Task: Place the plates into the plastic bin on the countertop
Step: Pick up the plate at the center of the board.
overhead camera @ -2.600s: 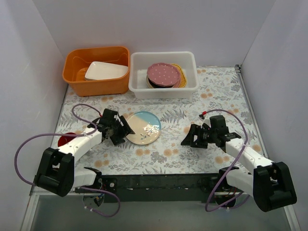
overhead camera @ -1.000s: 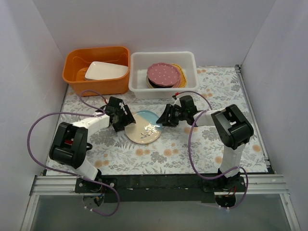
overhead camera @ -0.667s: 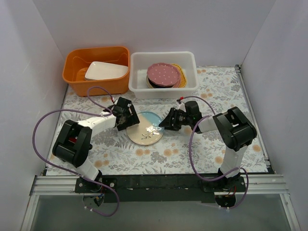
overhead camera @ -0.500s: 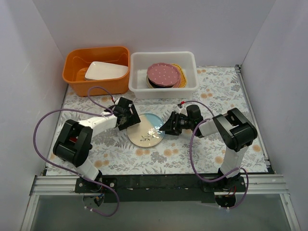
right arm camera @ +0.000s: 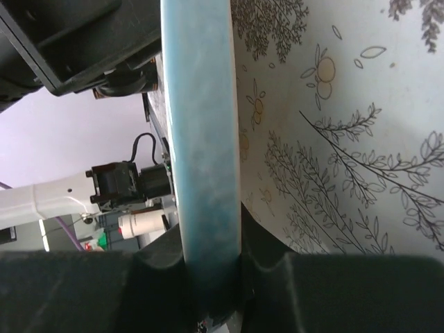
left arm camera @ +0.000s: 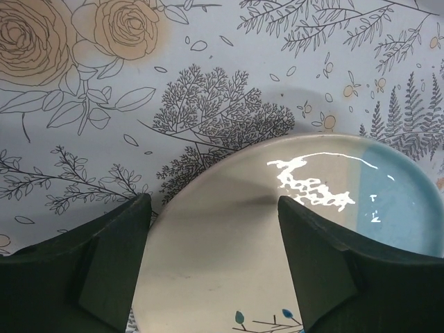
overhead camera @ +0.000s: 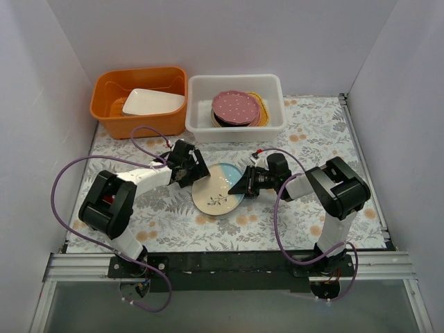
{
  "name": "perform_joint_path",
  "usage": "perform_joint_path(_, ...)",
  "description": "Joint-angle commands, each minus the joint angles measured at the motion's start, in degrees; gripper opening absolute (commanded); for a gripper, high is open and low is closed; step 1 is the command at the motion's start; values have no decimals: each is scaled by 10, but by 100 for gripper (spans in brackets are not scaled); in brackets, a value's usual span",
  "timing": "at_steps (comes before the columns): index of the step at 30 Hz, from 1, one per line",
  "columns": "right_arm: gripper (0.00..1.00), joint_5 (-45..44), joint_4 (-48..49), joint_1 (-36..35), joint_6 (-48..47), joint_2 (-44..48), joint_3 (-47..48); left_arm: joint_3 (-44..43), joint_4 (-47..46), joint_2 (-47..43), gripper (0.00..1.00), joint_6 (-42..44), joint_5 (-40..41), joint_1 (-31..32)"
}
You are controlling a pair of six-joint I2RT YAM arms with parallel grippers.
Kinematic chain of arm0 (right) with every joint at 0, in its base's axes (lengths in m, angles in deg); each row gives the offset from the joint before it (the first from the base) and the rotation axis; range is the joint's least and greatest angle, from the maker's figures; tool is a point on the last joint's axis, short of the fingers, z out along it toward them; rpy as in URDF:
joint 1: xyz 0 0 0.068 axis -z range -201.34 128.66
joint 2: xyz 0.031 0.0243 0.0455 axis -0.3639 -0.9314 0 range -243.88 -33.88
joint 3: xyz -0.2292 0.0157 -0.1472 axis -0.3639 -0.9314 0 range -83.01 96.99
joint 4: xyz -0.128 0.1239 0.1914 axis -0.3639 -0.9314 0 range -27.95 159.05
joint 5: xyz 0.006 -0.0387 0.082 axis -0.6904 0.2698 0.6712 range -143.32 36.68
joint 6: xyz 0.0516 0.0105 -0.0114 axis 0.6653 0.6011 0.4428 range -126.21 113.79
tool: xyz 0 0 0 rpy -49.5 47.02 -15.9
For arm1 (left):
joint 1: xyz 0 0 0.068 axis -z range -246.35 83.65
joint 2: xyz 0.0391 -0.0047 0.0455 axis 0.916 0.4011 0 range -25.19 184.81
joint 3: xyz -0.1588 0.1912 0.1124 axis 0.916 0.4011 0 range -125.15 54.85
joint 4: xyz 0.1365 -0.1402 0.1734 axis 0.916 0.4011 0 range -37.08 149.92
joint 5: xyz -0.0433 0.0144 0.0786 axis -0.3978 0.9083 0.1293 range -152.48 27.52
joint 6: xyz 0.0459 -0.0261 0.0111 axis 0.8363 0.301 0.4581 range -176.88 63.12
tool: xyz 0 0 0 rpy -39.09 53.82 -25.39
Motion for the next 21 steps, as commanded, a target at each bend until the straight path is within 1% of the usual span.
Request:
perform_joint_path(1, 1, 22, 50, -12, 0, 31, 4, 8, 28, 5, 75, -22, -58, 21)
perform_joint_path(3, 1, 22, 43, -12, -4, 37, 5, 6, 41, -1, 77, -20, -44, 21)
perform_joint_path(4, 1, 22, 31, -12, -7, 40, 6, 4, 49, -5, 81, -19, -40, 21)
perform_joint_path(7, 1, 18, 6, -12, -24, 54, 13, -2, 66, -23, 87, -16, -21, 19)
perform_joint_path(14, 1, 7, -65, -13, -55, 110, 15, -17, 96, -72, 95, -9, -8, 10)
perform_joint_path(17, 1, -7, -115, -12, -82, 138, 19, -24, 108, -95, 98, -9, -9, 5)
perform_joint_path(18, 1, -11, -138, -13, -88, 145, 20, -26, 112, -101, 98, -8, -7, 4)
perform_joint_path(21, 1, -18, -165, -12, -101, 164, 21, -37, 129, -126, 98, -7, -3, 3)
